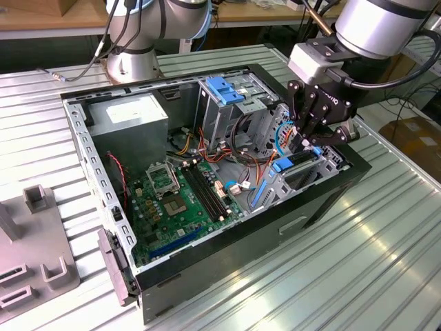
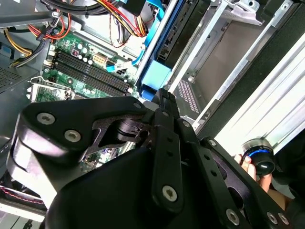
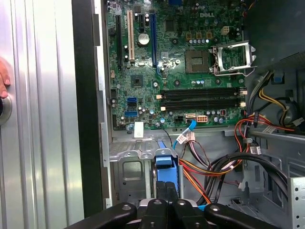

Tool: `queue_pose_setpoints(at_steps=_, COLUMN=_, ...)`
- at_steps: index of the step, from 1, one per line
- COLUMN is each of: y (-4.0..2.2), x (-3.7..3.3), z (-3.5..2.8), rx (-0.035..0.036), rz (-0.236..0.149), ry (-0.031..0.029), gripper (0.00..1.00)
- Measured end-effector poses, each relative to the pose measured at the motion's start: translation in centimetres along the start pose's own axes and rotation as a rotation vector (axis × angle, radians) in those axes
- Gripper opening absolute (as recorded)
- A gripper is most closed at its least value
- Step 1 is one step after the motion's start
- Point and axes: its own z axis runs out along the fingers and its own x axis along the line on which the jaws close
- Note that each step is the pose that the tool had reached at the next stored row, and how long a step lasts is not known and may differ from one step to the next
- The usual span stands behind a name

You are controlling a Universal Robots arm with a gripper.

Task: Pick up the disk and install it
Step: 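Insert the first disk wire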

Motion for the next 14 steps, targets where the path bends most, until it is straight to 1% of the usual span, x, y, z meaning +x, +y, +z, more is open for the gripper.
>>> queue_pose_setpoints(at_steps=5, y=-0.06, x=0.0, z=0.01, rx=0.0, rz=0.0, ry=-0.0001, gripper=0.1)
queue_pose_setpoints(at_steps=7, y=-0.37, x=-0.02, z=0.13, rx=0.0001, rz=0.0, ry=-0.0004, gripper=0.1)
queue_pose_setpoints(at_steps=14, y=-0.88, x=-0.04, z=0.68, rx=0.0028, rz=0.0, ry=-0.0001, gripper=0.1)
